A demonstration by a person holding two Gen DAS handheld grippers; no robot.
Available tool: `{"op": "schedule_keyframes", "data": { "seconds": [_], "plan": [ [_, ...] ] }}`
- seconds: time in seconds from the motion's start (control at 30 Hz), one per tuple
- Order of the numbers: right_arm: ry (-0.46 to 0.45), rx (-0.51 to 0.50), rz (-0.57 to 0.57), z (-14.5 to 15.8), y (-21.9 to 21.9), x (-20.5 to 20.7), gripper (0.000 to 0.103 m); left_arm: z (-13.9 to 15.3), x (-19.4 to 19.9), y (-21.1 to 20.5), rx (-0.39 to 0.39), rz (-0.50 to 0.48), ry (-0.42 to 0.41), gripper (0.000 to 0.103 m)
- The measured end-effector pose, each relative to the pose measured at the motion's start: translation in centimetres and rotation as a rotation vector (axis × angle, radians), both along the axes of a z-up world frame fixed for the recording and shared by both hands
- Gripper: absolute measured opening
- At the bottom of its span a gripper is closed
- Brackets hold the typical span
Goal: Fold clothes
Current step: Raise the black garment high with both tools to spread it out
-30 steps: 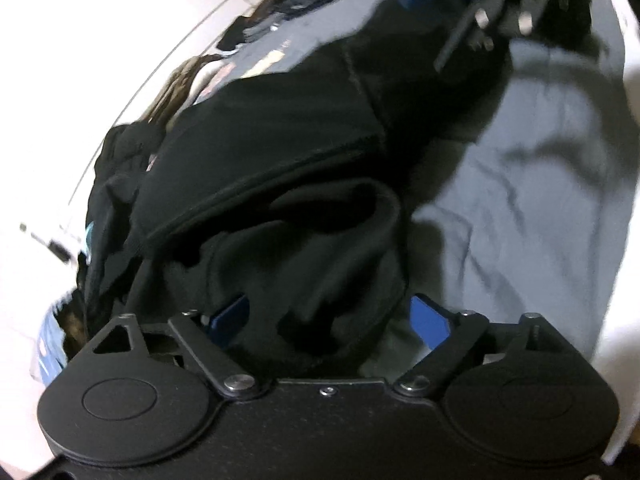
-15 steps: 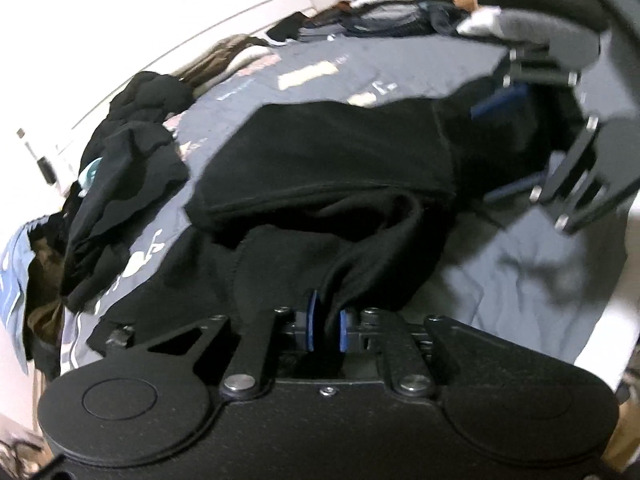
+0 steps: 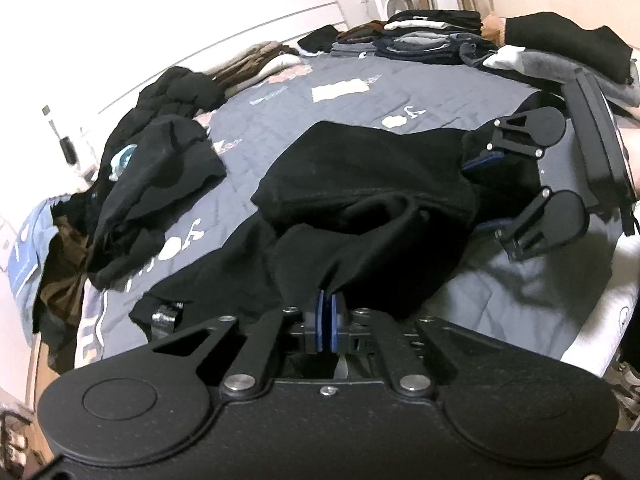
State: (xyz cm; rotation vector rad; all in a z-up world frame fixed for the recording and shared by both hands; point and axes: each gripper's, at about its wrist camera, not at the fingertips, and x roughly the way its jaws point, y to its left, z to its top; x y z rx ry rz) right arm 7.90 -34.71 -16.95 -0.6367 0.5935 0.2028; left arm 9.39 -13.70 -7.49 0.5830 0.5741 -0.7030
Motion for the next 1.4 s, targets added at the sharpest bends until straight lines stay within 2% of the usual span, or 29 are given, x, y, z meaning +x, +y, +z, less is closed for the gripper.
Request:
{"op": "schedule_keyframes", "data": {
  "seconds": [0.03,0.2,0.27,0.3,0.33,0.4,0.43,0.6,0.7,0.77,0.8,0.87,0.97,1.2,1.4],
  "plan": [
    [0.011,0.024,-0.006,0.1,-0.3,0.2,0.044,-0.2,0.0,0.0,0.000,0.003,0.006,0.004],
    [0.010,0.086,-0.039,0.8,-1.6,0.4,0.018,-1.6,0.3,-1.2,-0.023,0.016,0.041,0.007],
    [0.007,0.123,-0.053,1.3,-2.2,0.4,0.016,-2.5,0.7,-1.7,-0.027,0.027,0.057,0.012],
    [0.005,0.141,-0.059,1.5,-2.4,0.4,0.016,-3.0,0.9,-2.1,-0.023,0.031,0.055,0.024],
    [0.004,0.156,-0.063,1.7,-2.7,0.4,0.015,-3.6,0.8,-2.6,-0.006,0.028,0.041,0.041],
    [0.002,0.173,-0.069,2.1,-2.9,0.4,0.015,-4.9,0.3,-3.9,0.038,0.009,-0.005,0.057],
    [0.000,0.182,-0.072,2.2,-3.0,0.4,0.015,-5.5,0.0,-4.6,0.064,-0.009,-0.038,0.060],
    [-0.004,0.235,-0.092,3.3,-3.6,0.4,0.015,-8.6,-1.8,-7.4,0.214,-0.121,-0.228,0.061],
    [-0.016,0.252,-0.102,3.9,-3.9,0.3,0.015,-10.0,-1.5,-8.8,0.267,-0.160,-0.256,0.061],
    [-0.026,0.269,-0.112,4.3,-4.2,0.2,0.015,-10.0,-0.8,-8.9,0.239,-0.150,-0.236,0.036],
    [-0.031,0.279,-0.118,4.6,-4.5,0.2,0.015,-9.7,-0.4,-8.8,0.212,-0.134,-0.214,0.015],
    [-0.045,0.295,-0.130,5.1,-5.0,0.0,0.014,-8.4,0.6,-7.9,0.138,-0.097,-0.153,0.010],
    [-0.079,0.317,-0.152,6.1,-5.9,-0.2,0.014,-6.1,1.2,-6.1,0.102,-0.063,-0.177,0.008],
    [-0.159,0.428,-0.209,10.5,-8.7,-1.4,0.013,2.7,2.6,-0.7,-0.003,0.049,-0.227,0.006],
    [-0.264,0.521,-0.254,15.5,-12.1,-4.2,0.012,8.0,1.3,2.5,-0.028,0.123,-0.309,0.006]
  ]
}}
